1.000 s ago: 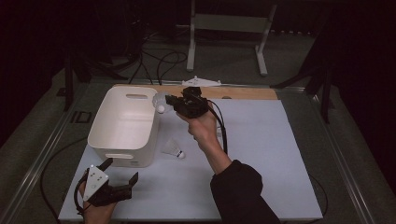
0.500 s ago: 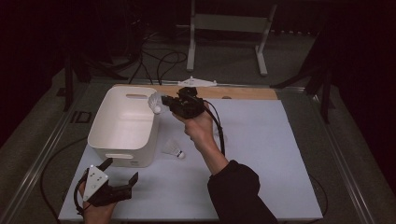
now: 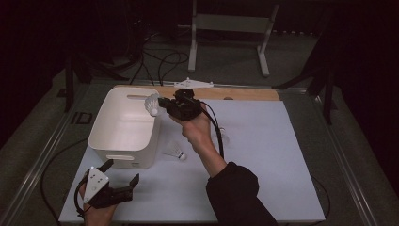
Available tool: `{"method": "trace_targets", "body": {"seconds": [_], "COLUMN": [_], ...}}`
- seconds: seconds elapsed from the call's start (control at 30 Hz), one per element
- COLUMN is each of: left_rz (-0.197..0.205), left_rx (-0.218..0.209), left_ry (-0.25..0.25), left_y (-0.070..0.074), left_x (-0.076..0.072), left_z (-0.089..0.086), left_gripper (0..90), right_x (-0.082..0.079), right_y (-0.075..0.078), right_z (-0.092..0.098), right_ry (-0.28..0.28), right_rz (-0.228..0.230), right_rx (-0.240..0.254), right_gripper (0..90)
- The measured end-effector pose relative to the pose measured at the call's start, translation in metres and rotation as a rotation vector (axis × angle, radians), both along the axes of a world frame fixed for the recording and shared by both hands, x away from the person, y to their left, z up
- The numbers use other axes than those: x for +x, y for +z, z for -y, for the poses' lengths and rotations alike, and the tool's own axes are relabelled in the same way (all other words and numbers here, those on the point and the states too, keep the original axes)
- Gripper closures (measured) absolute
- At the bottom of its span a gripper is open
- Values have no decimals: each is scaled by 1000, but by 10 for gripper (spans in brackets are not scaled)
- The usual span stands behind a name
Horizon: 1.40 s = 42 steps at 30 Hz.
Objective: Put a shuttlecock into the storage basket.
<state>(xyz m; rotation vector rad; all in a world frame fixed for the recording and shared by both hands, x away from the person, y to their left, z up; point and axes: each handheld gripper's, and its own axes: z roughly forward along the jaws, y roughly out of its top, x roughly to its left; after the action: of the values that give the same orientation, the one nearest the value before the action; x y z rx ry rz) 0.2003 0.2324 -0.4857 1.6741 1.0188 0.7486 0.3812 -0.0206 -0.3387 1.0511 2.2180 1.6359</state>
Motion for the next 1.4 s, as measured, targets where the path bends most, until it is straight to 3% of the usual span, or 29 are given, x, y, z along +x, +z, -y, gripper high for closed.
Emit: {"method": "trace_targets", "body": {"seconds": [0.83, 0.87, 0.9, 0.93, 1.0, 1.03, 1.23, 1.4], "left_rz": [0, -1, -1, -1, 1, 1, 1, 0], "left_rx": [1, 1, 0, 0, -6, -7, -4, 0], "left_ry": [-2, -2, -1, -1, 1, 1, 0, -1], "left_y": [0, 0, 0, 0, 0, 0, 0, 0], "left_x": [0, 0, 0, 0, 0, 0, 0, 0], "left_z": [0, 0, 0, 0, -1, -1, 0, 0], "left_gripper": [2, 2, 2, 2, 2, 2, 2, 2], "right_x": [-6, -6, -6, -6, -5, -4, -1, -2], "right_y": [-3, -3, -4, -4, -4, -3, -3, -3], "right_z": [-29, -31, -32, -32, -32, -32, -23, -17], "right_ry": [63, 70, 77, 77, 103, 103, 43, 15], "right_rz": [14, 11, 16, 16, 9, 2, 5, 30], "right_rx": [-17, -12, -4, -4, 29, 26, -19, -57], "right_gripper": [881, 847, 752, 752, 494, 418, 193, 129]}}
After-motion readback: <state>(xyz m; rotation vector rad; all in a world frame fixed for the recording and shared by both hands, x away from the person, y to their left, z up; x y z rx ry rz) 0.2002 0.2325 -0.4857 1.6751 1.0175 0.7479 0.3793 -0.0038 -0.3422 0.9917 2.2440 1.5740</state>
